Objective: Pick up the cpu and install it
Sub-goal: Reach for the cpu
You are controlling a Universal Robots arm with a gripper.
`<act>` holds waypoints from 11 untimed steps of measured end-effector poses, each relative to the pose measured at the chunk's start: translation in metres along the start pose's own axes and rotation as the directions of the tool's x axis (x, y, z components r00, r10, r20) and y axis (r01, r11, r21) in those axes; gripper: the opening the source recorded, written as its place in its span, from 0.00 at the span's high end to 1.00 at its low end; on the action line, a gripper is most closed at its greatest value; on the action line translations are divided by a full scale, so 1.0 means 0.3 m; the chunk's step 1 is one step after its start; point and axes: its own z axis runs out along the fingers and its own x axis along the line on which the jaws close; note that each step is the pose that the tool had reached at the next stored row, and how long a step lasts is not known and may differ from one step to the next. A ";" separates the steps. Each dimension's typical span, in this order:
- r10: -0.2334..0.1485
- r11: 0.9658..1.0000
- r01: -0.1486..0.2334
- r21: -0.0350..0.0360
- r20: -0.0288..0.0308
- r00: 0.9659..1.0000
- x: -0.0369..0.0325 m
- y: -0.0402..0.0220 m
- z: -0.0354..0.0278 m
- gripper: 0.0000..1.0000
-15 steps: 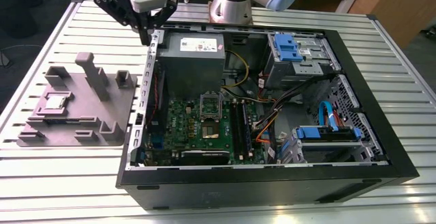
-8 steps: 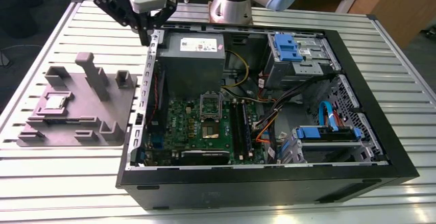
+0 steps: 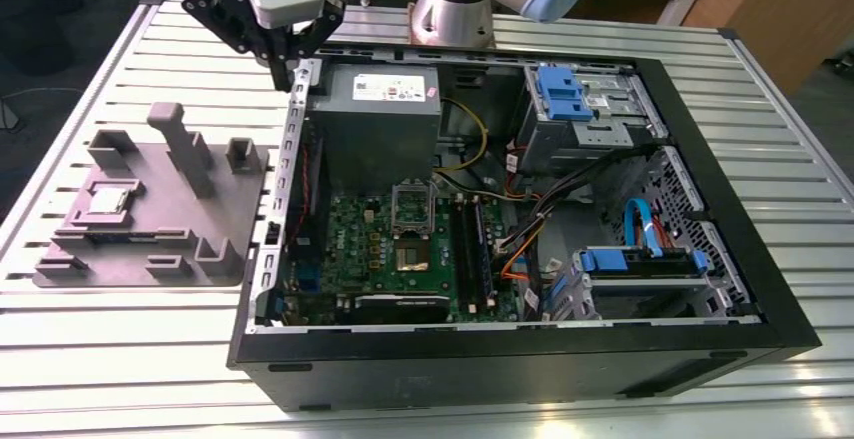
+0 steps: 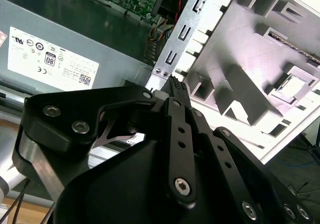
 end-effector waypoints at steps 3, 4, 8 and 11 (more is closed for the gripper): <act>0.000 1.000 0.000 0.000 0.000 1.000 0.000 0.000 0.001 0.90; 0.000 1.000 0.000 0.000 0.000 1.000 0.001 0.000 0.003 0.90; 0.000 1.000 0.000 0.000 0.000 1.000 0.008 -0.001 0.004 0.90; 0.000 1.000 0.000 0.000 0.000 1.000 0.010 -0.001 0.004 0.90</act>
